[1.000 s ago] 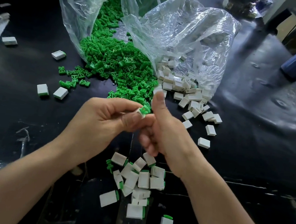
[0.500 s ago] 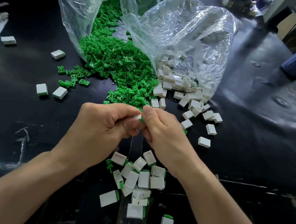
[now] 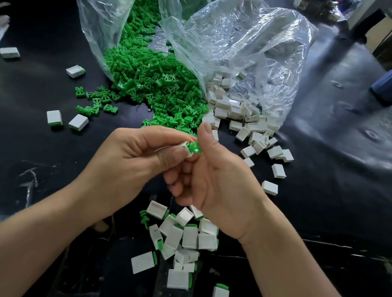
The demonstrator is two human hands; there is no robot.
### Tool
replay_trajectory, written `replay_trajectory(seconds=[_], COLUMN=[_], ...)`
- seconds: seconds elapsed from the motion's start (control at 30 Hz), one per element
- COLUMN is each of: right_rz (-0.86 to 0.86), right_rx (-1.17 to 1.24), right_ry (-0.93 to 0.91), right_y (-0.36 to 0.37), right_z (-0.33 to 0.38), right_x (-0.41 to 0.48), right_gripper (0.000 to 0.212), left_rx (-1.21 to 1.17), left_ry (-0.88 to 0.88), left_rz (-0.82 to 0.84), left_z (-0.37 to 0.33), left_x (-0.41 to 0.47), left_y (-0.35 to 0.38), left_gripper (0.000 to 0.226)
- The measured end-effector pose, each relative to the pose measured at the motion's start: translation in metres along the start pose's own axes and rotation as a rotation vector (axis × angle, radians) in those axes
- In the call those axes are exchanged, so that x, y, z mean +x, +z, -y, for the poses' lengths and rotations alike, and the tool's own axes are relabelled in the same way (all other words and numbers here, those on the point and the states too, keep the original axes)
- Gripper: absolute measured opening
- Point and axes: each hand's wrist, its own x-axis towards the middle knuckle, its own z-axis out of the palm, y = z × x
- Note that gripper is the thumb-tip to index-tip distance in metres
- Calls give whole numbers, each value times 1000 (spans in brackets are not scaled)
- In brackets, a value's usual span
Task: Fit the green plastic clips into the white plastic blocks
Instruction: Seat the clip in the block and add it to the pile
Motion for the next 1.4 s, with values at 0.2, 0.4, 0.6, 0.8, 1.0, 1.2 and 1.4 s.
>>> replay_trajectory(seconds=[0.2, 0.4, 0.6, 0.8, 1.0, 1.2, 1.4], right_rz=[-44, -106, -120, -103, 27, 60, 48], right_rx=[81, 80, 88, 119, 197, 36, -60], right_ry=[9, -4, -8, -10, -54, -76, -110], right_y=[8, 11, 12, 13, 11, 8, 7], right_z=[-2, -2, -1, -4, -3, -5, -7], right_x=[0, -1, -3, -3, -1, 0, 1], right_gripper=[40, 37, 35, 35, 37, 42, 76], left_rx=[127, 220, 248, 215, -79, -95, -49], left_ry=[46, 79, 92, 71, -104, -155, -174], left_rz=[29, 26, 29, 57, 25, 58, 102], left_z=[1, 4, 4, 0, -6, -6, -10], left_x=[0, -1, -1, -1, 1, 1, 2], left_y=[-1, -2, -3, -5, -6, -9, -12], left_gripper=[20, 24, 33, 28, 25, 30, 29])
